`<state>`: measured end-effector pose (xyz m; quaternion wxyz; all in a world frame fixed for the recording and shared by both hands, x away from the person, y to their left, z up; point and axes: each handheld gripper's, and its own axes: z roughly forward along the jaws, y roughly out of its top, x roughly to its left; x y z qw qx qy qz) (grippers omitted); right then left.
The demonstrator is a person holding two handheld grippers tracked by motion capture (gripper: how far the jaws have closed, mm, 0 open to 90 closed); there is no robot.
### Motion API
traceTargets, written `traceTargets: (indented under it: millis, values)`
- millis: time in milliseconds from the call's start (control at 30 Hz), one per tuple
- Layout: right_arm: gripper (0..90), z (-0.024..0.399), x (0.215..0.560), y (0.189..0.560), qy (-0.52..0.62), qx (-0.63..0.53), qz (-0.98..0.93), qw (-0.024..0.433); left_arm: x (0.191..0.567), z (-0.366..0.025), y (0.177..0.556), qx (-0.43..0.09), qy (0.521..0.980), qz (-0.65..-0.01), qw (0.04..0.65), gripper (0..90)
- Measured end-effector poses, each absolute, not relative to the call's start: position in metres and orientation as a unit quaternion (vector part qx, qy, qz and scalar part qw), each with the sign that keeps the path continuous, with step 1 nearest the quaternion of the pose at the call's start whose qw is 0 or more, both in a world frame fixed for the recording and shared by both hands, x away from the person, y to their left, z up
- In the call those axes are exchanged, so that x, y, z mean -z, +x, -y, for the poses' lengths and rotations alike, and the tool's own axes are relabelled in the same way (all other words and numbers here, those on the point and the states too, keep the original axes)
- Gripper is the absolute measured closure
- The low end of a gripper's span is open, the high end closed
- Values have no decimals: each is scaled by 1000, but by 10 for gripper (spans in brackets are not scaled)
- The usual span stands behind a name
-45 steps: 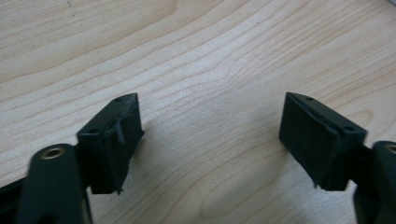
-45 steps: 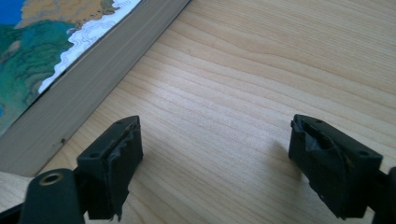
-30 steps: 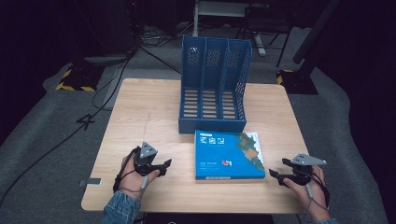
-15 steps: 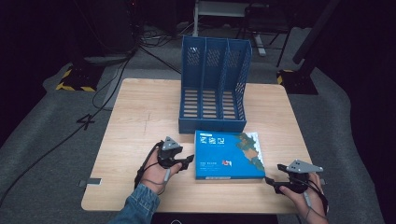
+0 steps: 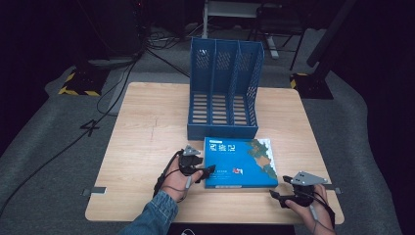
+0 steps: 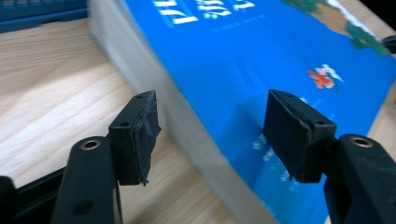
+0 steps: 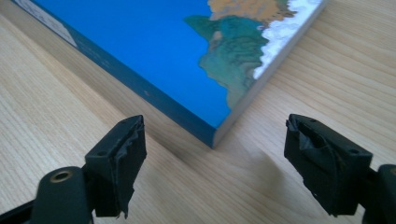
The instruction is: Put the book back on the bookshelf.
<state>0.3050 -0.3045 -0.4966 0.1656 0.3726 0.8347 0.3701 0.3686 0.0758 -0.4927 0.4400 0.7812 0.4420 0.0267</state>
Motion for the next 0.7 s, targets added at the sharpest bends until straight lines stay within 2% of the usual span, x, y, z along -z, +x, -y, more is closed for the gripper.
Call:
traceTargets:
  millis: [67, 133, 267, 333, 367, 467, 633, 700]
  values:
    - [222, 302, 498, 305, 369, -370, -836, 165, 494, -73, 368, -27, 780, -445, 440, 332]
    - [268, 297, 499, 306, 361, -370, -842, 157, 493, -73, 367, -34, 779, -446, 439, 338]
    - [212, 287, 501, 306, 354, -358, -850, 157, 490, -74, 364, -58, 781, -441, 440, 444]
    - [208, 286, 502, 307, 359, -358, -848, 154, 489, -74, 363, -60, 780, -438, 443, 461]
    - [208, 286, 501, 307, 358, -357, -849, 153, 488, -76, 363, -63, 776, -439, 449, 502]
    - [207, 286, 501, 307, 358, -356, -849, 153, 487, -78, 362, -63, 773, -435, 457, 551]
    - [197, 284, 501, 308, 362, -353, -849, 152, 490, -82, 357, -39, 763, -443, 469, 578]
    - [192, 284, 501, 308, 362, -353, -849, 152, 489, -84, 356, -19, 757, -450, 473, 626]
